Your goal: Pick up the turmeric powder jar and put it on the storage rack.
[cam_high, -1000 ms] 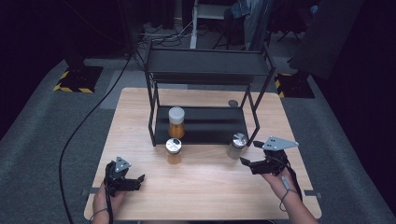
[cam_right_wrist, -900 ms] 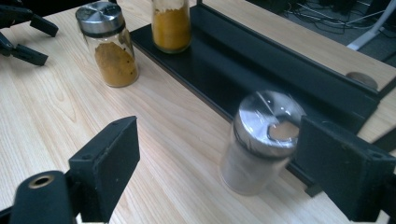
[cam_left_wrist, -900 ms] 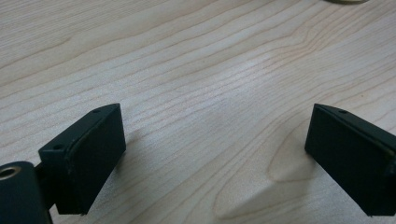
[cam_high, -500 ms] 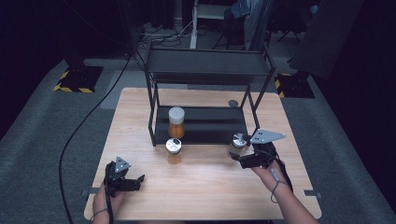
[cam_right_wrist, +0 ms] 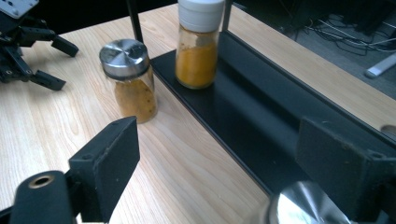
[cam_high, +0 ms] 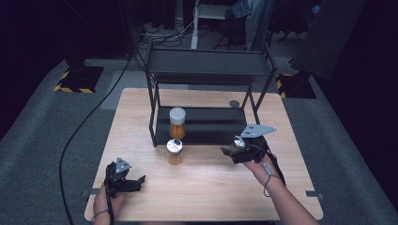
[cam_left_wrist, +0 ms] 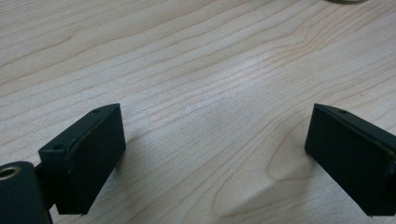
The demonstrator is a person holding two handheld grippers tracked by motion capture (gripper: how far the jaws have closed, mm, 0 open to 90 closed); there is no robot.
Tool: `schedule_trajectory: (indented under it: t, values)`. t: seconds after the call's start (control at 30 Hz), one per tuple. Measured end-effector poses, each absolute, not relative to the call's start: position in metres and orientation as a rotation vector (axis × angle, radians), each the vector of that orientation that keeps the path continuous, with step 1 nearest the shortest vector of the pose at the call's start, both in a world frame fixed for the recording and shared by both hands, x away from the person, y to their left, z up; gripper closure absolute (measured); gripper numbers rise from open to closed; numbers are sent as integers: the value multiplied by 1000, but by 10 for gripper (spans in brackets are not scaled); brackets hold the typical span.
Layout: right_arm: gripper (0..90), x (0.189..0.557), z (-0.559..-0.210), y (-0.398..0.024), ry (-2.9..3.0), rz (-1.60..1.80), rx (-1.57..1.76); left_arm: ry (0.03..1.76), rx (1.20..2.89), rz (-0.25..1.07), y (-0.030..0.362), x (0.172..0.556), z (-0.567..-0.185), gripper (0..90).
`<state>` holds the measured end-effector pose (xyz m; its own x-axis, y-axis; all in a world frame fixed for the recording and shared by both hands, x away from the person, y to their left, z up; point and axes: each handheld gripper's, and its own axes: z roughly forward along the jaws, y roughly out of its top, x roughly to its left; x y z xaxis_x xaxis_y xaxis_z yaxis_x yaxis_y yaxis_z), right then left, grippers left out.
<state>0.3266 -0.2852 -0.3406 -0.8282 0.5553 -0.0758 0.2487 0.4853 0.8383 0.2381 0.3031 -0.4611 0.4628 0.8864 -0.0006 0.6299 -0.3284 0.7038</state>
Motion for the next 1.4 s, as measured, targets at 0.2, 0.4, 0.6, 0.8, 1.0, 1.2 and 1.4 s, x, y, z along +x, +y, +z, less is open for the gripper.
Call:
schedule_trajectory:
  t: [0.2,0.4,0.6,0.8,1.0,1.2,1.4]
  values:
    - [138,333,-340,-273,2411,1278,662,1257,2072,517,303,238,-461,53]
    - [138,337,-341,-264,2420,1285,650,1257,2072,517,303,238,-461,53]
    - [138,340,-341,-256,2429,1287,634,1257,2071,517,303,238,-461,53]
    - [138,343,-341,-248,2432,1297,625,1262,2070,520,302,238,-461,53]
    - [138,347,-344,-237,2449,1299,615,1262,2070,520,302,238,-461,53]
    - [138,351,-346,-226,2462,1306,599,1262,2070,520,302,238,-461,53]
    - [138,354,-347,-215,2469,1317,580,1263,2069,520,302,238,-461,53]
